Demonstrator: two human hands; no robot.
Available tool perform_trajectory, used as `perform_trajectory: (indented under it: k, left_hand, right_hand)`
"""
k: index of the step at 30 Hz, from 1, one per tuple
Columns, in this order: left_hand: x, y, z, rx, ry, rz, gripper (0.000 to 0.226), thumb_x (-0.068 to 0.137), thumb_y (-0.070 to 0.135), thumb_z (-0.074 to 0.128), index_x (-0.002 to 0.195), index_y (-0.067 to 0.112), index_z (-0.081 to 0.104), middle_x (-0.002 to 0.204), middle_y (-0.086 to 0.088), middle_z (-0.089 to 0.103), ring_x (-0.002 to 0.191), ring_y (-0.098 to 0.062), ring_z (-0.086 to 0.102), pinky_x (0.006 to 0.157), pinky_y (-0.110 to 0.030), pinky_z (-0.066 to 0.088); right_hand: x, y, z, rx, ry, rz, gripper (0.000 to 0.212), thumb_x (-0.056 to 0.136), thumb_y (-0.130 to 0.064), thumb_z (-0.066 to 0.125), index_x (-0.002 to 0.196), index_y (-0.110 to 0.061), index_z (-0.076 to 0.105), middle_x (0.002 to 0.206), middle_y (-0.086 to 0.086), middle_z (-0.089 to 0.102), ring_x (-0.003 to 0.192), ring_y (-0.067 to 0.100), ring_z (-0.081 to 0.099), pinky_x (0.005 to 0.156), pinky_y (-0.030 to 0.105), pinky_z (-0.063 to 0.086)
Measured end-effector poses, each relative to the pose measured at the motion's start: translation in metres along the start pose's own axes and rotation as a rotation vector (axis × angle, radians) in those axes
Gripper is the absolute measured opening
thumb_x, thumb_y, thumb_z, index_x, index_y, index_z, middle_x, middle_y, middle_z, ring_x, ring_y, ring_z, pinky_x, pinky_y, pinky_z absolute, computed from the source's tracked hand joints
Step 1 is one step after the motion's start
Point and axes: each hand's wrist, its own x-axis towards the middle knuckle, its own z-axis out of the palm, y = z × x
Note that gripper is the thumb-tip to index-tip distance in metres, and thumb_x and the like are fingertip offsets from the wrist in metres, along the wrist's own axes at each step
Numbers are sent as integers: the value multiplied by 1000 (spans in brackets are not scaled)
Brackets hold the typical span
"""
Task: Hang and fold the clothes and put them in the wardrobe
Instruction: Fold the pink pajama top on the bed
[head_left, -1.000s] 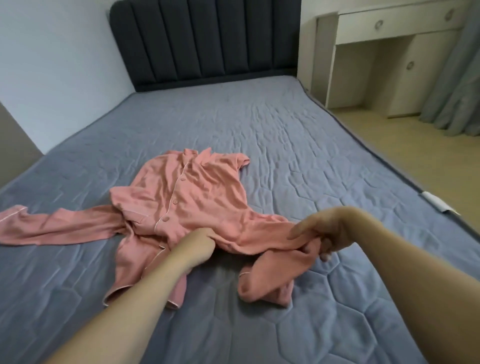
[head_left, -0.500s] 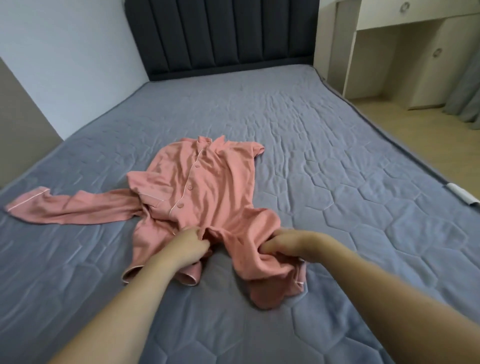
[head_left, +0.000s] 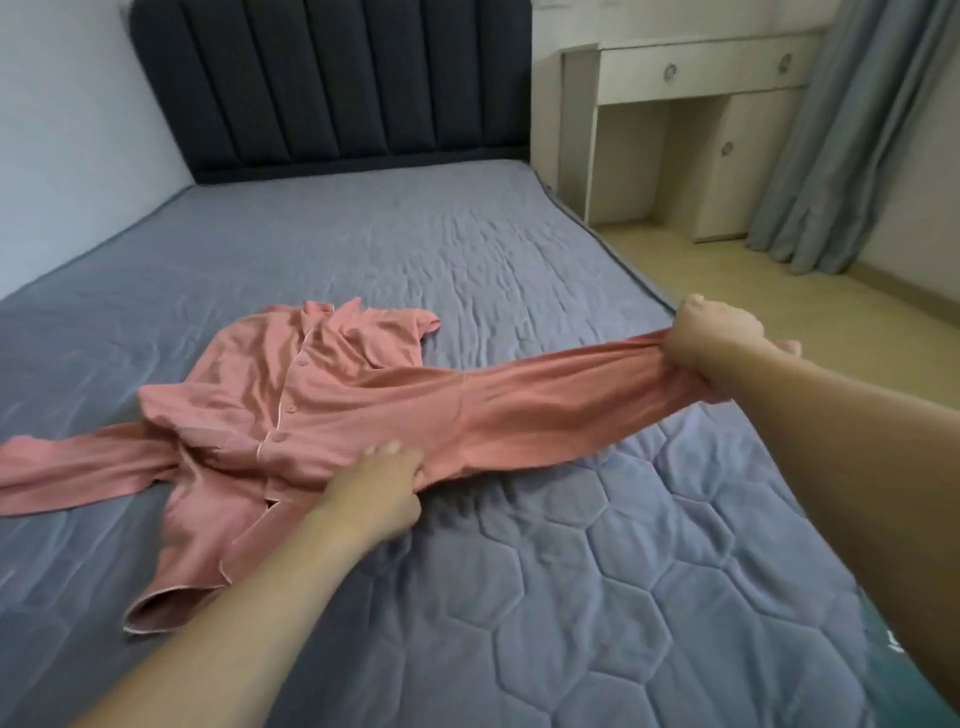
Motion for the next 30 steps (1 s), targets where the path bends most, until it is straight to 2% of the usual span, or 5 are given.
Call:
perform_trajectory:
  k: [6, 12, 18, 26, 30]
  left_hand:
    - [-27, -45, -4, -304, 23, -72, 55, 76, 42, 56, 130, 36, 53, 141, 2, 44, 133, -26, 33, 108, -31, 27]
    - [-86, -196, 19, -684, 125, -966, 53, 90, 37, 55, 131, 2, 55, 132, -24, 57, 119, -38, 55, 99, -41, 45]
    - [-81, -202, 27, -1210, 174, -789, 26, 93, 18, 60, 107, -3, 64, 82, -10, 66, 68, -21, 60, 56, -25, 44]
    - [-147, -223, 4, -731, -729, -703, 33, 88, 21, 56, 57, 16, 51, 42, 1, 43, 32, -10, 37, 40, -13, 27]
    - [-138, -245, 11, -879, -707, -797, 32, 89, 36, 53, 80, 6, 62, 66, -14, 65, 53, -23, 62, 56, -26, 52]
  right_hand:
    - [-69, -102, 96, -84, -9, -370, 42, 83, -25, 51, 121, -9, 57, 128, 16, 51, 118, 35, 49, 98, 39, 37]
    - [-176, -231, 119, 430, -1118, -199, 56, 89, -53, 52, 89, 3, 59, 67, 19, 67, 61, 30, 68, 49, 32, 56]
    - [-206, -279, 138, 1185, -799, -26, 26, 87, -4, 60, 113, -5, 57, 112, 21, 61, 90, 28, 59, 81, 41, 54]
    - [-231, -280, 74, -318, -1346, -217, 51, 99, -15, 33, 50, -18, 49, 35, -6, 41, 29, 4, 38, 30, 12, 28]
    - [-247, -331, 73, -576, -655, -661, 26, 92, -30, 59, 73, -16, 69, 75, 3, 68, 87, 17, 61, 62, 23, 52]
